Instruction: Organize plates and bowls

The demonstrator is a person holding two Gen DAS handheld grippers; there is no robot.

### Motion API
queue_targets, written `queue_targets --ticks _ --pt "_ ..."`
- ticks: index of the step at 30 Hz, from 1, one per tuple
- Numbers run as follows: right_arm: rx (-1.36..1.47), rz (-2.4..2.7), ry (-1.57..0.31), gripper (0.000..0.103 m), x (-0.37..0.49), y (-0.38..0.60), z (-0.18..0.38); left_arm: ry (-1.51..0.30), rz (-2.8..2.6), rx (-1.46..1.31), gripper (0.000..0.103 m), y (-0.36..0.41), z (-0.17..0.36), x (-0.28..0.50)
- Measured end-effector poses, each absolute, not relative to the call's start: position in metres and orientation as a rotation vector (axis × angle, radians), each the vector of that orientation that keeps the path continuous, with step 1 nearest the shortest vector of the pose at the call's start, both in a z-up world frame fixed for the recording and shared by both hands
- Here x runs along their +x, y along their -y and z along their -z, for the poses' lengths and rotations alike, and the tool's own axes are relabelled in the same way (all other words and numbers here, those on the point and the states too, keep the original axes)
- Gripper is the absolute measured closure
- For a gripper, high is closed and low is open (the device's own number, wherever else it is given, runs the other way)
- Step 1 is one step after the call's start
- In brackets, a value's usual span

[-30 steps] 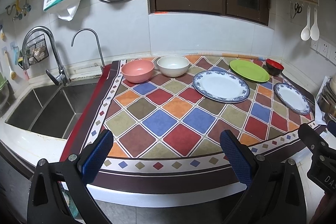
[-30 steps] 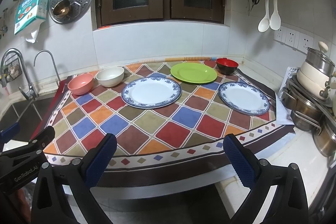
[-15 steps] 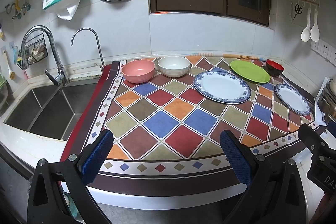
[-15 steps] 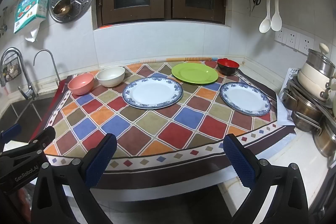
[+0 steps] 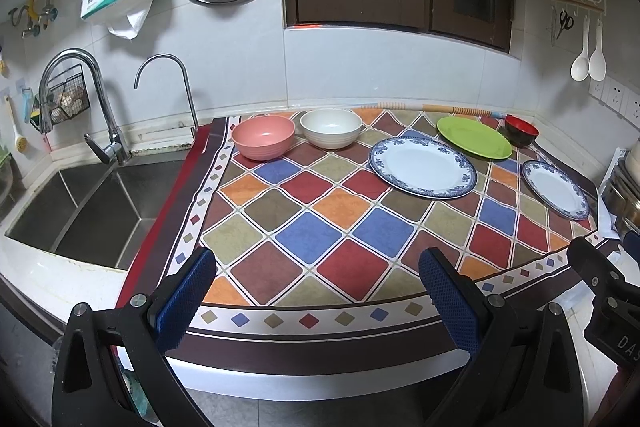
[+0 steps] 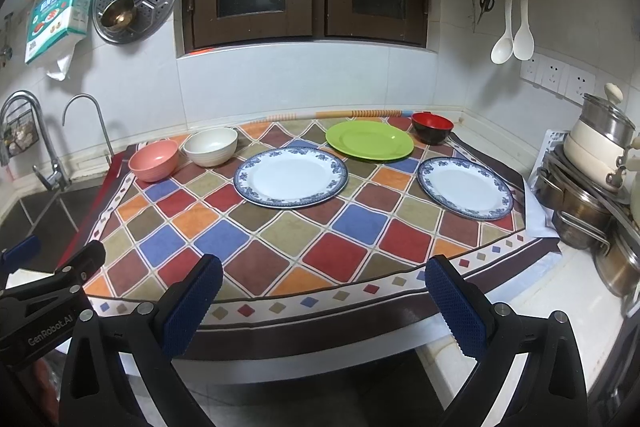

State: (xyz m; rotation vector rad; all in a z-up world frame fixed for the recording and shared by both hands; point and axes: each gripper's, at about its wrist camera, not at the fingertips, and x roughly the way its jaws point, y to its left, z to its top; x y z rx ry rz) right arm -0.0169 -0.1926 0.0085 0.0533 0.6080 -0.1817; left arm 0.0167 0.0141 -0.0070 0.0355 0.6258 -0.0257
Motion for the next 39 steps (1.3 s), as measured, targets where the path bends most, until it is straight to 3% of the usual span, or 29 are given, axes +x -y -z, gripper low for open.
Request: queue_targets --ticks 24,39 --pt "0.082 0.174 -0.64 0.0 -0.011 0.173 0.004 -0.62 0.089 0.024 0.0 -0.041 0.012 0.027" --pt "0.081 0.165 -0.643 0.001 0.062 0.197 0.008 -0.649 0.096 0.067 0.0 -0.007 0.013 0.11"
